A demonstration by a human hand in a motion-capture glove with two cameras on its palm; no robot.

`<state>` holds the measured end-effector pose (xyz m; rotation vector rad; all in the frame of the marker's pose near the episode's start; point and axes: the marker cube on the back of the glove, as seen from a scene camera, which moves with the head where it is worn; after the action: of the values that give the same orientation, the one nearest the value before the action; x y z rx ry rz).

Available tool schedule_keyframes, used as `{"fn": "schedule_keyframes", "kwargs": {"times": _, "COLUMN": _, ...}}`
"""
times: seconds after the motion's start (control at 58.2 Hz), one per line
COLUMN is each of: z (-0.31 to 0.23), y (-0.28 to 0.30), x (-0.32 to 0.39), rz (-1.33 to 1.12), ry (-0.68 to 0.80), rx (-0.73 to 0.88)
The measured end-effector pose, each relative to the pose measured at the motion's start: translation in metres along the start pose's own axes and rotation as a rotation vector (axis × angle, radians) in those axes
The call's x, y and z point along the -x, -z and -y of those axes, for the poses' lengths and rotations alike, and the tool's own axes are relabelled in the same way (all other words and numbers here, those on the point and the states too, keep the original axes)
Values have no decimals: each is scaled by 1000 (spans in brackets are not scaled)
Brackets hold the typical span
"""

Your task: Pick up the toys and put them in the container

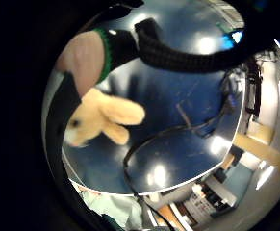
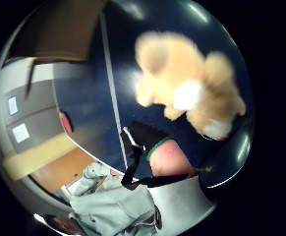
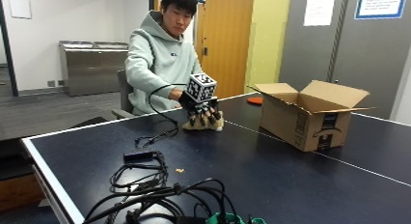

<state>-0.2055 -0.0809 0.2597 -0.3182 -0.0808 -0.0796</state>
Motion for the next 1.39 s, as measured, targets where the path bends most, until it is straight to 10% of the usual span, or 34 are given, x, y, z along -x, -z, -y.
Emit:
{"fn": "schedule_keyframes", "kwargs": {"times": 0.258, "z": 13, "y": -10, "x": -6, "rz": -8, "ry": 163, "rx": -188}}
{"fn": "schedule_keyframes", "kwargs": {"times": 0.584, "z": 6, "y": 114, "x": 26, "rz": 49, "ry": 281, "rx": 231}}
{"fn": "schedule_keyframes", "kwargs": {"times": 0.928, "z": 14, "y": 331, "x": 137, "rz": 47, "ry": 265, "rx": -288}}
{"fn": "schedule_keyframes", "kwargs": {"times": 1.152, "z": 125, "y": 341, "x": 134, "rz": 25, "ry": 89, "rx": -498}}
{"fn": "schedule_keyframes", "kwargs": {"times": 1.392, "z": 86, "y": 310, "x": 234, "rz": 133, "ry": 226, "rx": -437}}
